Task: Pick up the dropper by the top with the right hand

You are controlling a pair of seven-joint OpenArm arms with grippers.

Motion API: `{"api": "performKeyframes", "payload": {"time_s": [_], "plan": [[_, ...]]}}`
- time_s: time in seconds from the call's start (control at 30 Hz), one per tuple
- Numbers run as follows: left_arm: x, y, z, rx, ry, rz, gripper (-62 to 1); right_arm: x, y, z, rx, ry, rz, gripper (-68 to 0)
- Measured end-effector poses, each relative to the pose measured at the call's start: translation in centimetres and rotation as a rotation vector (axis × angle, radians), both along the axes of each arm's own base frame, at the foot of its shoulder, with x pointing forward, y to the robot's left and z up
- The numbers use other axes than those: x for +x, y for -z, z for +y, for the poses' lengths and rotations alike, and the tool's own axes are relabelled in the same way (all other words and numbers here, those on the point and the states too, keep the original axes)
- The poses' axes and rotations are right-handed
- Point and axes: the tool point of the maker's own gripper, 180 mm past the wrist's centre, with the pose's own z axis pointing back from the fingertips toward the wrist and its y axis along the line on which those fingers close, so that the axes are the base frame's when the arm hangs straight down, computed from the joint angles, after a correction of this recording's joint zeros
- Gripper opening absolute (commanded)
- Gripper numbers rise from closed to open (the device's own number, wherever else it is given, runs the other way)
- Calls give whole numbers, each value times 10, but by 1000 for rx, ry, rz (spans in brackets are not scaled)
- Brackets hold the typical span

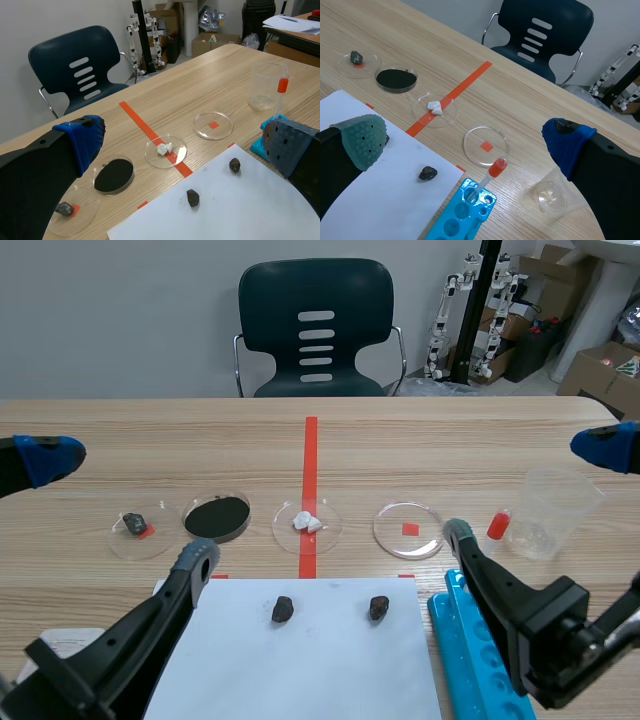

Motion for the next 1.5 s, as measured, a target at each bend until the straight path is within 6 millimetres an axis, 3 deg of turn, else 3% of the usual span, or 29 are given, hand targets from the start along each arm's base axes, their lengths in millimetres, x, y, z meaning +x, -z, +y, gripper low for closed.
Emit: {"api": "performKeyframes", "payload": {"time_s": [1.33,1.5], "plan": [[0,0,0,0,0,1,14,0,2,-1,-7,5,8,4],[1,10,1,31,-8,45,14,0,9,-4,-46,-5,34,4]]}}
